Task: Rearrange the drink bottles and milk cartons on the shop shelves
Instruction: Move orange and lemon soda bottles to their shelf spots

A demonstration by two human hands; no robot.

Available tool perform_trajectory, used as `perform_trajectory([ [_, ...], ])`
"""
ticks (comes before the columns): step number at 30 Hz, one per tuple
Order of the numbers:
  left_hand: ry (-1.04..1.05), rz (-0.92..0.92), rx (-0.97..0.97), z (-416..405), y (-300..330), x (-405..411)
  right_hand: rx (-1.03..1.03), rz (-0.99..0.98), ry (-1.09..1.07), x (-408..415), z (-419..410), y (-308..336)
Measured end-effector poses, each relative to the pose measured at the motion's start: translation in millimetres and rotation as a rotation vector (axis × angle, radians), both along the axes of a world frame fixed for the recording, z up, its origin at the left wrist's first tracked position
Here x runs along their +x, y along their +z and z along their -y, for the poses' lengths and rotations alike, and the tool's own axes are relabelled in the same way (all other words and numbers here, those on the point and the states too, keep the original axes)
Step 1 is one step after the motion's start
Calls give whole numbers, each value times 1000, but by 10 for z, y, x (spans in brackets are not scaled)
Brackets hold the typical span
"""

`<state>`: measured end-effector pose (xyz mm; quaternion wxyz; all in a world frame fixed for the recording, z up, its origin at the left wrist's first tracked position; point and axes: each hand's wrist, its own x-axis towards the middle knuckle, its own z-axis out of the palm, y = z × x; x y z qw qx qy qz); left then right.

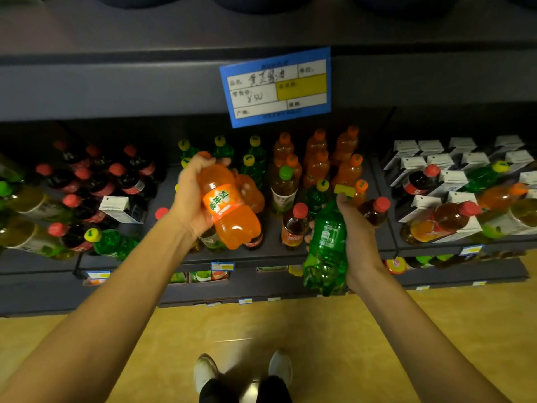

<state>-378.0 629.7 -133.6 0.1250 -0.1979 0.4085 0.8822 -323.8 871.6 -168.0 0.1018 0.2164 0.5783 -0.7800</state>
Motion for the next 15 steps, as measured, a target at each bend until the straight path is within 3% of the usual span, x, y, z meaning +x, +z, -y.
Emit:
perform_trajectory([
  [9,-10,-106,-98,318,638,764,-35,-122,36,-115,267,357],
  [15,-13,-143,-112,415,821,1156,179,-228,88,-292,546,611],
])
